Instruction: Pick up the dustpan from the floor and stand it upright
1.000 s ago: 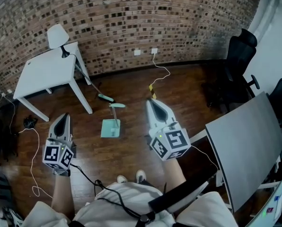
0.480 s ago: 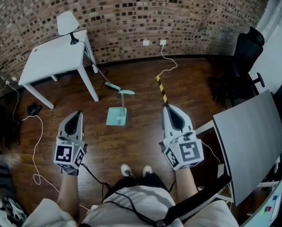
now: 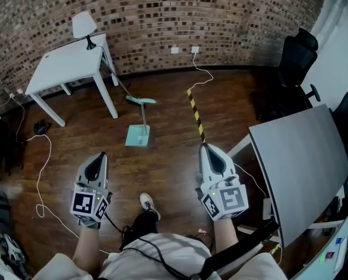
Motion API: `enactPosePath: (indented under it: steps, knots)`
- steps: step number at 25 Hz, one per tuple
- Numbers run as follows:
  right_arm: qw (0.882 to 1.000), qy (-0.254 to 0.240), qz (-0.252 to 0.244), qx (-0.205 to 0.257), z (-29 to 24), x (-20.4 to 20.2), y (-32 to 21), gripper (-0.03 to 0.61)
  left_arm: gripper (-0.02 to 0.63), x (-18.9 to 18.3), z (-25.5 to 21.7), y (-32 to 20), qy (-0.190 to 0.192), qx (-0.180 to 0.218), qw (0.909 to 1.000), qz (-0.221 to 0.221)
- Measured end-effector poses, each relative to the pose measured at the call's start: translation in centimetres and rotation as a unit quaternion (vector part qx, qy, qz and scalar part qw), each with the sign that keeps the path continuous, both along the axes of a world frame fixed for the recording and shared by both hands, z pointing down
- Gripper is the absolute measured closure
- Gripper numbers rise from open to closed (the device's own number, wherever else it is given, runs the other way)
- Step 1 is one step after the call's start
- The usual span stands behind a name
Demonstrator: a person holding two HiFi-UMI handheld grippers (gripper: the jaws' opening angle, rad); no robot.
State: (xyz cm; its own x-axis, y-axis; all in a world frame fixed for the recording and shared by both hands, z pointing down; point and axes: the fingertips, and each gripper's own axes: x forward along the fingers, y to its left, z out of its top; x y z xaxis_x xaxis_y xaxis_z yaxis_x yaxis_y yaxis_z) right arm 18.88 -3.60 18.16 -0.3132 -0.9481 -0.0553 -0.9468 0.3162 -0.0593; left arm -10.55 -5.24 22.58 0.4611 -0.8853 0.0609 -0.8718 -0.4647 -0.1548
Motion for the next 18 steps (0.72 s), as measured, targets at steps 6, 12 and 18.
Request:
enactPosePath:
  steps: [6, 12, 18]
  knots:
    - [0.999, 0.008, -0.039, 0.036, -1.9, 3.3, 9.1, 0.6, 0.6, 5.0, -0.7, 10.6, 0.002, 0.013, 0.9999, -0.008]
    - [0.997, 0.026, -0.063, 0.046, -2.0, 5.5, 17.2, 0.6, 0.6, 8.6, -0.3, 19.3, -0.013, 0.015, 0.9997, 0.012]
    - [0.996, 0.014, -0.073, 0.04, -2.5, 5.9, 22.4, 0.6, 0.6, 9.2, -1.4, 24.5, -0.006, 0.012, 0.9999, -0.001]
